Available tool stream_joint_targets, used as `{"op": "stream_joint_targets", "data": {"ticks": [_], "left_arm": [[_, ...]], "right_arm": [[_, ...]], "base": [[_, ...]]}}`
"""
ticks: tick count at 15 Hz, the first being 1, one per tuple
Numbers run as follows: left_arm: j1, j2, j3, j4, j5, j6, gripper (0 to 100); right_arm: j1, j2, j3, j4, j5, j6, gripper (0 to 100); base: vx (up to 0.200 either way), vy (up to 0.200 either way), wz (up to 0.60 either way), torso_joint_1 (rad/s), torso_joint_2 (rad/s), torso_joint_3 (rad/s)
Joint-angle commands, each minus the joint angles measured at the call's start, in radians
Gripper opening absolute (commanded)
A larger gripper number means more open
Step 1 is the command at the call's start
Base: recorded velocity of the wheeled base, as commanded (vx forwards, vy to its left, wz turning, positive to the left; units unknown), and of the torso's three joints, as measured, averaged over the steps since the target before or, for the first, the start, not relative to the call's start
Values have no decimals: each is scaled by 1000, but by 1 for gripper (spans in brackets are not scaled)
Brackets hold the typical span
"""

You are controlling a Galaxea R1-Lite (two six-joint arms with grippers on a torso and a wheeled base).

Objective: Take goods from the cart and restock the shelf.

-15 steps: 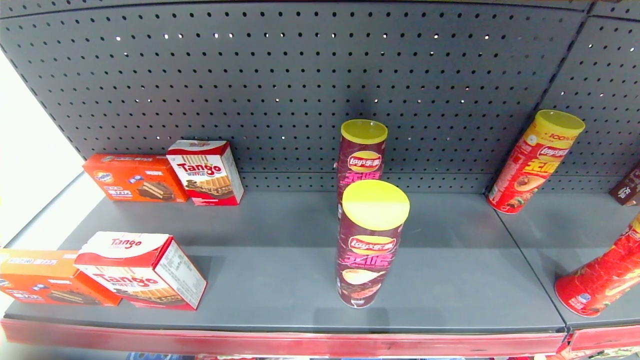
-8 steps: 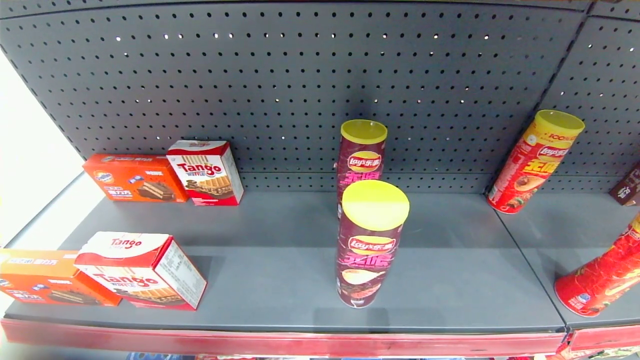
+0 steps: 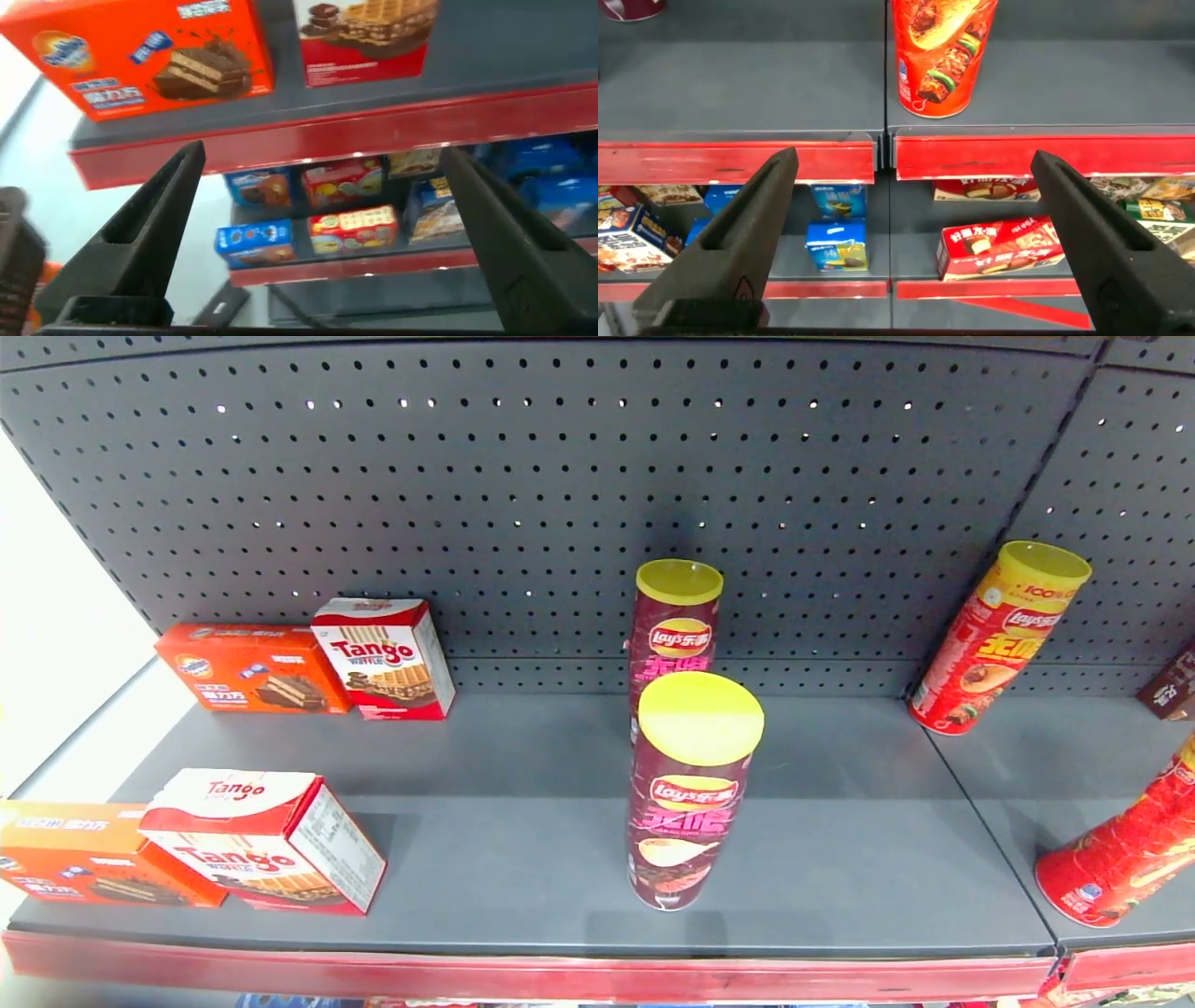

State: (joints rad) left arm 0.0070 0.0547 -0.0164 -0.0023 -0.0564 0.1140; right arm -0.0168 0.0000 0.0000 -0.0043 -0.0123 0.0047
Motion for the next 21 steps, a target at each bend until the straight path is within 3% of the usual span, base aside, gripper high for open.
{"op": "stream_joint_targets", "data": {"ticks": [1,5,7,8,9,10,11,12,13,14,15,16,17,18,19,20,21], "left_arm": [[-12,-55,-4,-1,-10,-13,100],[-10,-55,3,-19,-7,-106,100],[-10,-55,3,-24,-16,-114,100],[-10,-55,6,-33,-62,-142,100],[-10,-55,15,-65,-97,-211,100],[-10,-55,15,-68,-99,-243,100],[-10,-55,15,-70,-105,-252,100],[-10,-55,15,-70,-103,-247,100],[-10,-55,13,-67,-103,-217,100],[-10,-55,15,-64,-102,-165,100],[-9,-55,12,-50,-63,-5,100],[-9,-55,12,-50,4,32,100],[-9,-55,16,-47,81,33,100],[-9,-55,16,-44,121,-4,100],[-10,-55,15,-36,148,-65,100],[-10,-55,16,-31,130,-93,100],[-10,-55,16,4,92,-85,100]], "right_arm": [[1,0,0,0,0,0,100],[1,0,0,0,0,0,100],[0,0,0,0,0,0,100],[0,0,0,0,0,0,100],[0,0,0,0,0,0,100],[0,0,0,0,0,0,100],[0,0,0,0,0,0,100],[0,0,0,0,0,0,100],[0,0,0,0,0,0,100],[0,0,0,0,0,0,100],[0,0,0,-2,0,0,100],[0,0,0,0,0,0,100],[0,0,0,0,0,0,100],[0,0,0,0,0,0,100],[0,0,0,0,0,0,100],[0,0,0,0,0,0,100],[0,0,0,0,0,0,100]], "base": [[0,0,0,0,0,0],[0,0,0,0,0,0],[0,0,0,0,0,0],[0,0,0,0,0,0],[0,0,0,0,0,0],[0,0,0,0,0,0],[0,0,0,0,0,0],[0,0,0,0,0,0],[0,0,0,0,0,0],[0,0,0,0,0,0],[0,0,0,0,0,0],[0,0,0,0,0,0],[0,0,0,0,0,0],[0,0,0,0,0,0],[0,0,0,0,0,0],[0,0,0,0,0,0],[0,0,0,0,0,0]]}}
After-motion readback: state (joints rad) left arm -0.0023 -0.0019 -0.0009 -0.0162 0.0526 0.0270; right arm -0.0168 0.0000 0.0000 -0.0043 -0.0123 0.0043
